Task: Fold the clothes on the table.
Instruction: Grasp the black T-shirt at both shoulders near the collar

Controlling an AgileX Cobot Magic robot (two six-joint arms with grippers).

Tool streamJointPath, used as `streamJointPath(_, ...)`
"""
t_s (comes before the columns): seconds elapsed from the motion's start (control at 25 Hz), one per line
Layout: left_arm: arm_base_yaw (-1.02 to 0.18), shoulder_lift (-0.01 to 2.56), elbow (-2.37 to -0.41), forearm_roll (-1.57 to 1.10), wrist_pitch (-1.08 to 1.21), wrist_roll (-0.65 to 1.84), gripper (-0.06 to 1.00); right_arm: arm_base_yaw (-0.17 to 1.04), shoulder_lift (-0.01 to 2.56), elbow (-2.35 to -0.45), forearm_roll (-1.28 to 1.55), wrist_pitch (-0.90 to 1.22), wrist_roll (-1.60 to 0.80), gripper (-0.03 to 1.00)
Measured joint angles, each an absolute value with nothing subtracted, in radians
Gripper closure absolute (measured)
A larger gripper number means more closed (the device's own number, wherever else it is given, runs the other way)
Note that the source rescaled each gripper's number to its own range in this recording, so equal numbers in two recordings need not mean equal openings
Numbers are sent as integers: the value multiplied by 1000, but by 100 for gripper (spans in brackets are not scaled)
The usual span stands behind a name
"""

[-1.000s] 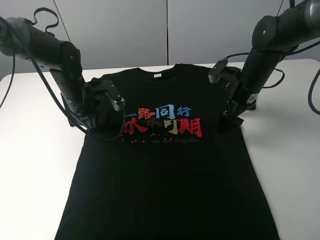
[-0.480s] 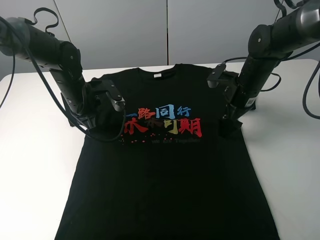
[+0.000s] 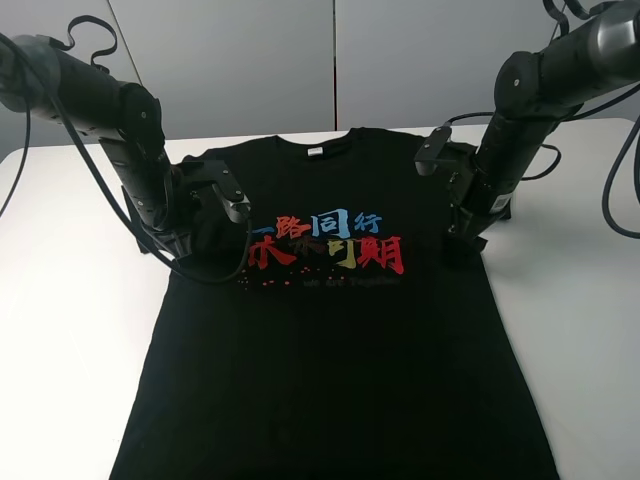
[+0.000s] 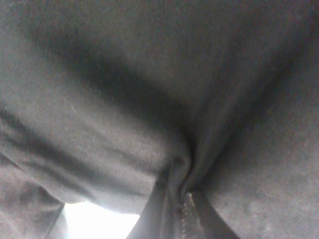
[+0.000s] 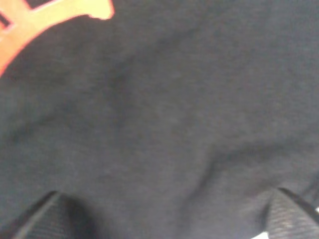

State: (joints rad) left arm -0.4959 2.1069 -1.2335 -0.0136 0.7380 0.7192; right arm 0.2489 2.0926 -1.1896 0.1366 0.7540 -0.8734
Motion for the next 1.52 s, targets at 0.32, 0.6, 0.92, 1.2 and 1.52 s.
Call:
streamJointPath(0.32, -496, 2107, -1233, -14, 736, 719, 94, 249, 2097, -1192, 95, 733, -873, 36)
streamJointPath(0.6, -496, 2107, -1233, -17, 733, 719, 94, 281, 2093, -1175, 32, 705, -825, 31)
streamJointPath(0.92, -496, 2107, -1233, -19, 732, 719, 94, 289, 2074, -1161, 26, 714, -802, 14)
streamJointPath(1.2, -496, 2107, -1233, -21, 731, 719, 94, 290, 1986, -1153, 17, 775, -802, 14)
streamJointPath(1.52, -496, 2107, -1233, -21, 730, 715, 94, 290, 1977, -1152, 111, 810, -882, 14)
